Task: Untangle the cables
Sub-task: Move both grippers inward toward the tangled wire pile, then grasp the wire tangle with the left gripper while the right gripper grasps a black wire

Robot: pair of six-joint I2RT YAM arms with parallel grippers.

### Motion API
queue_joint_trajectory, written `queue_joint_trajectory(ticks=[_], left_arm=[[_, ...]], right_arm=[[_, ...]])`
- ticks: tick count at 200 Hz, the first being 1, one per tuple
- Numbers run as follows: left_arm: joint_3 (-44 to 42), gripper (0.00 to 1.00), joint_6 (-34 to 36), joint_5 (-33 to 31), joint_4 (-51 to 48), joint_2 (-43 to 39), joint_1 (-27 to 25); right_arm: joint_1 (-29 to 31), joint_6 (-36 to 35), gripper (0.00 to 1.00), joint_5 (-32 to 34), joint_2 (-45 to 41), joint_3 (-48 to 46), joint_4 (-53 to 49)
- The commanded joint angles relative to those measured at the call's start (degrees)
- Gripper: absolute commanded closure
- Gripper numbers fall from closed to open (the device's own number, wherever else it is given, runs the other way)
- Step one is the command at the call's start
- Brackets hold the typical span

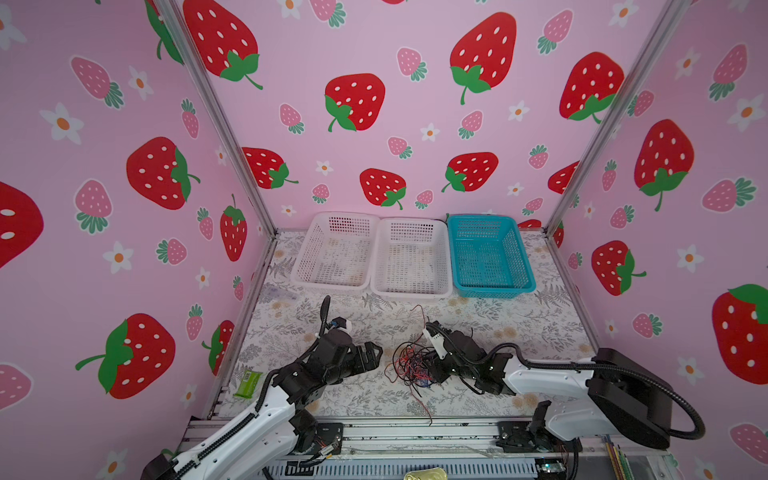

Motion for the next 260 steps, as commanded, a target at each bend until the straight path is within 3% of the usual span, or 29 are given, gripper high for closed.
queue_joint_trajectory(ticks=[1, 43, 105, 213, 249, 260], left_arm=[[-2.42, 0.00, -3.25, 4.44, 6.50, -0.23, -1.71], [-4.55, 0.00, -4.76, 8.16, 14.11, -0.59, -3.75], [-6.85, 0.07, -7.15, 12.22, 25.94, 3.19, -5.95], [-7.51, 0.43, -6.33, 10.91, 30.81, 8.62, -7.21], [-6.81, 0.71, -5.38, 11.11, 31.34, 10.36, -7.48], [-6.31, 0.85, -4.86, 10.55, 30.10, 9.83, -7.51]], right_arm=[[0.15, -1.23, 0.83, -0.28, 0.56, 1.77, 1.34], [-0.18, -3.29, 1.00, -2.03, -2.29, 2.56, 3.90], [-2.70, -3.49, 1.00, -5.84, -3.70, 4.18, 5.79], [-5.36, -2.70, 1.00, -14.67, -5.31, 7.34, 6.02], [-5.38, -2.84, 1.00, -13.57, -7.53, 6.81, 4.91], [-5.39, -3.32, 1.00, -12.29, -8.69, 6.88, 3.45]])
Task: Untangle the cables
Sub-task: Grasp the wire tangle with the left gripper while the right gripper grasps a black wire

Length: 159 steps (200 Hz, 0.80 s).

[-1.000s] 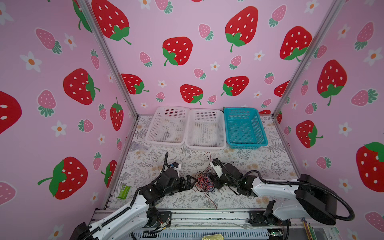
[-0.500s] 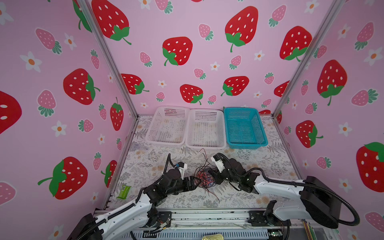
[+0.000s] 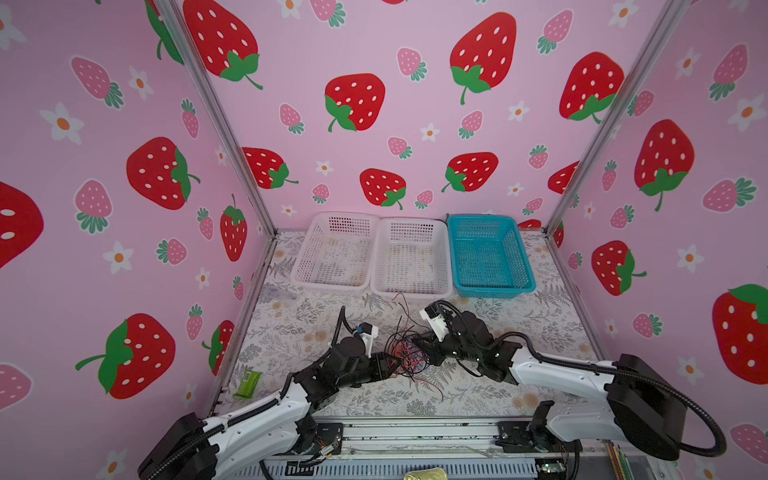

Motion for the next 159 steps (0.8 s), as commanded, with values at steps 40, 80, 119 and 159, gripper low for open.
queue_joint_trajectory(ticks=[40, 80, 119, 159], left_arm=[[1.94, 1.00, 1.22, -4.39, -5.33, -4.20, -0.23], [4.35, 1.00, 1.81, -5.37, -9.62, -4.11, -0.04], [9.23, 1.00, 4.91, -3.04, -13.07, -0.51, -0.04], [12.35, 1.00, 7.09, -1.49, -15.11, 2.45, 0.03]], right_arm=[[-1.57, 0.11, 0.88, 5.67, -8.22, 0.75, -5.84], [-3.58, -1.24, 0.59, 7.28, -14.14, 1.27, -13.50], [-3.38, -3.12, 0.52, -1.34, -14.73, 3.33, -14.19], [0.95, -3.95, 0.55, -1.78, -9.74, 4.11, -10.51]])
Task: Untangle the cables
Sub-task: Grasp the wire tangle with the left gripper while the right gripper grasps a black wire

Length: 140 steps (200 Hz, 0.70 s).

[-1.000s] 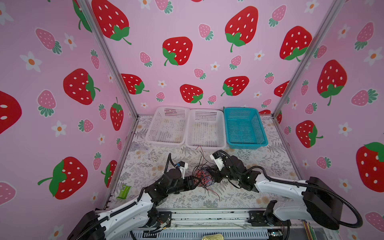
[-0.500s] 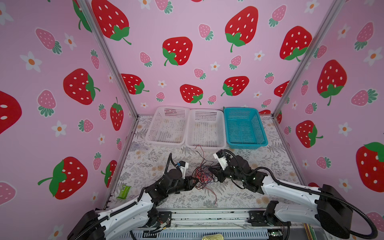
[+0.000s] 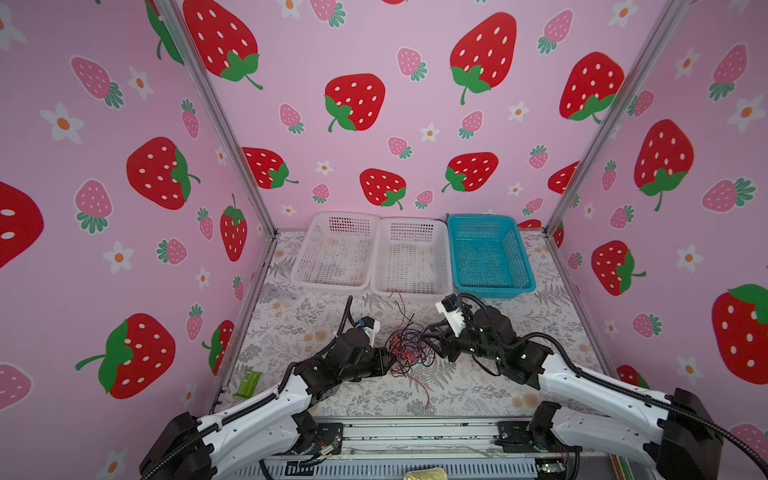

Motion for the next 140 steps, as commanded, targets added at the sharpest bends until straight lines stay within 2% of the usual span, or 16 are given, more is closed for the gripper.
queue_joint_trajectory(ticks=[1, 34, 61, 91, 119, 140], left_arm=[[3.55, 1.00, 2.22, 1.31, -1.72, 0.96, 0.08], [4.72, 1.00, 3.57, 2.39, -3.13, 2.16, 0.12], [4.84, 1.00, 4.44, 1.55, -5.07, 0.97, 0.07], [4.39, 1.00, 5.20, 1.26, -6.91, 0.62, 0.08], [4.07, 1.00, 5.90, 0.79, -8.33, 0.52, 0.56], [3.84, 1.00, 6.20, 2.05, -7.95, 0.59, 1.37]], right_arm=[[2.42, -1.20, 0.55, -1.23, 3.23, 1.78, 1.51], [3.73, -1.87, 0.62, 5.44, 7.83, 3.01, 0.91], [3.73, -1.72, 0.74, 11.35, 8.94, 2.88, 0.34], [3.67, -1.36, 1.00, 14.73, 8.13, 2.60, -0.76], [2.65, -0.76, 1.00, 17.40, 3.59, 1.24, -1.55], [0.88, -0.79, 1.00, 16.01, 1.30, 0.93, -2.56]])
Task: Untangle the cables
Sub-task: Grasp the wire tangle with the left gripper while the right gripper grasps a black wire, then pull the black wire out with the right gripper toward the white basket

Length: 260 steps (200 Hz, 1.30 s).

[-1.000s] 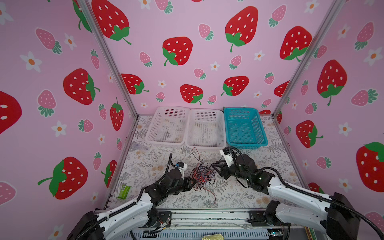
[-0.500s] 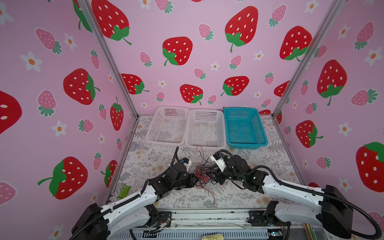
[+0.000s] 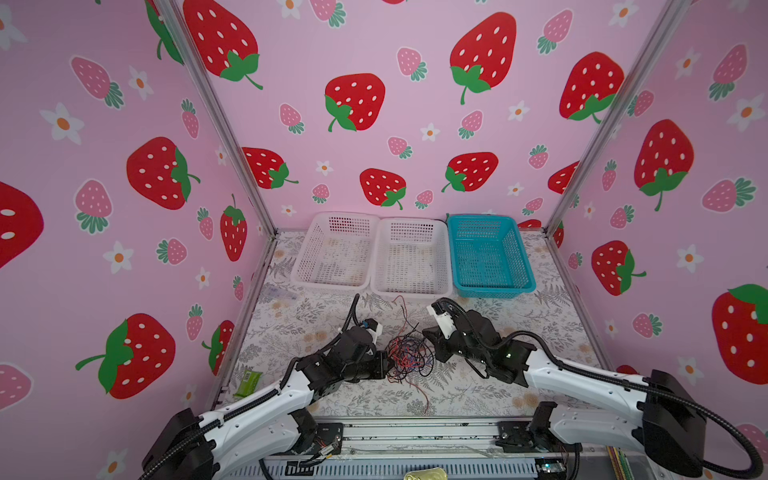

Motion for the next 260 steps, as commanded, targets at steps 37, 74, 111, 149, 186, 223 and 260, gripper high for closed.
queue_joint_trajectory(ticks=[37, 74, 111, 149, 186, 223, 260], left_arm=[[2.64, 1.00, 1.62, 2.03, 0.58, 0.22, 1.07], [3.10, 1.00, 2.70, 2.63, -0.01, -0.74, 1.22], [2.60, 1.00, 2.98, 2.77, -0.11, -2.05, 1.57], [1.98, 1.00, 2.85, 2.44, -0.11, -3.15, 2.18], [1.21, 1.00, 2.90, 2.36, -0.24, -3.35, 2.59], [0.66, 1.00, 3.11, 2.55, -0.46, -2.61, 2.64], [-0.12, 0.97, 3.21, 2.98, -0.02, -1.05, 2.67]], right_arm=[[-1.91, -0.40, 0.82, -9.13, -0.05, 0.05, 1.29], [-1.92, 0.25, 0.58, -9.87, 2.37, -1.86, 2.99], [-1.90, 1.49, 0.66, -11.40, 5.39, -3.40, 5.74], [-1.91, 2.13, 0.92, -10.79, 4.79, -3.69, 6.58], [-2.00, 1.25, 1.00, -7.82, -0.31, -2.96, 4.32], [-2.70, 0.90, 1.00, 0.50, -5.07, 0.32, -1.07], [-4.94, -0.92, 1.00, 6.57, -9.84, 6.94, -6.76]])
